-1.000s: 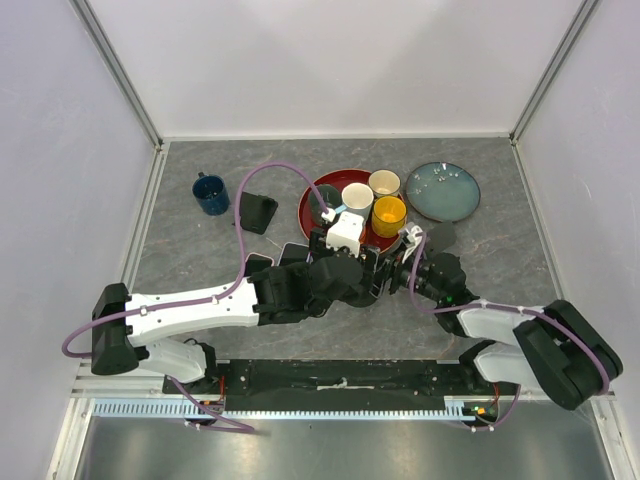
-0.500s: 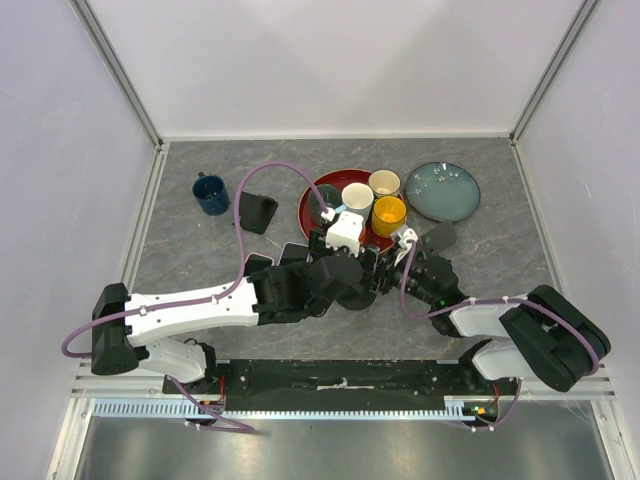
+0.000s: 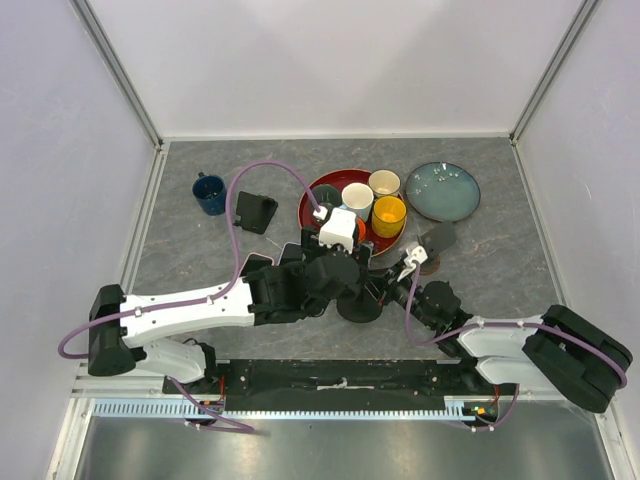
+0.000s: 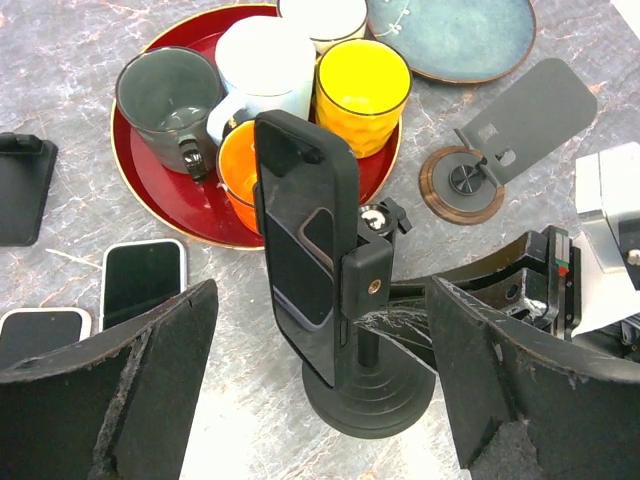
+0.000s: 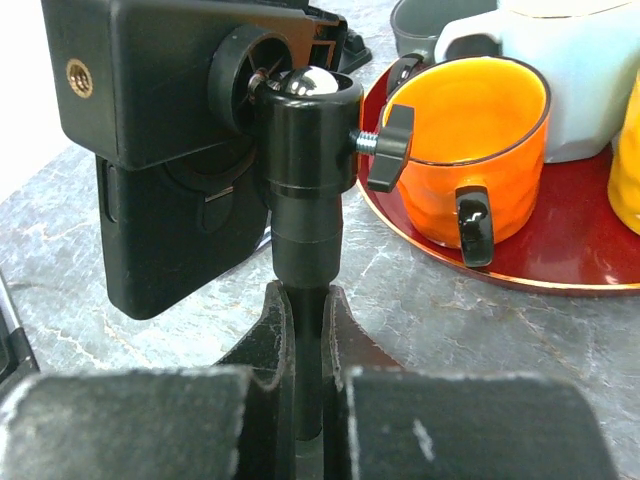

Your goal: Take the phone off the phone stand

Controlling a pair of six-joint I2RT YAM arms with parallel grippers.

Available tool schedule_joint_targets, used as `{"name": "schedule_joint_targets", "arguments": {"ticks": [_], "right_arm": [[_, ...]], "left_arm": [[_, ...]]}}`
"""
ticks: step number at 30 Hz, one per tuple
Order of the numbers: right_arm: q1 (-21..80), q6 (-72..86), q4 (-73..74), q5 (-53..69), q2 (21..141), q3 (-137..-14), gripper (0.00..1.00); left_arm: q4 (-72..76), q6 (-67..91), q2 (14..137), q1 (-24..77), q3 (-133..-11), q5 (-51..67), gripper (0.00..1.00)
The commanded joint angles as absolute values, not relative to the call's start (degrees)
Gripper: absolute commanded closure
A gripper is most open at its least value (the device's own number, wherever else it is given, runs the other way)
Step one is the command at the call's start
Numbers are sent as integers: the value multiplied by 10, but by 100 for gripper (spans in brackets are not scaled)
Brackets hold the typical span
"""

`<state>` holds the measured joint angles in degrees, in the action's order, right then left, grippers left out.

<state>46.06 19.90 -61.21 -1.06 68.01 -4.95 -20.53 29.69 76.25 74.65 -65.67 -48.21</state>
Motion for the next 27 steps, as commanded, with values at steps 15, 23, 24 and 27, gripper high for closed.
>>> {"name": "schedule_joint_targets", "arguments": {"ticks": [15, 23, 24, 27], "right_arm": [[667, 62, -664, -299, 729, -77, 100], [723, 22, -683, -372, 759, -92, 100], [725, 20, -683, -375, 762, -93, 100], [733, 14, -685, -385, 768, -97, 100]], "left_arm": [[-275, 360, 769, 729, -713, -541, 30], [-330, 405, 769, 728, -694, -544, 40], [-335, 412, 766, 728, -691, -543, 40], [-352, 422, 767, 728, -692, -541, 41]]}}
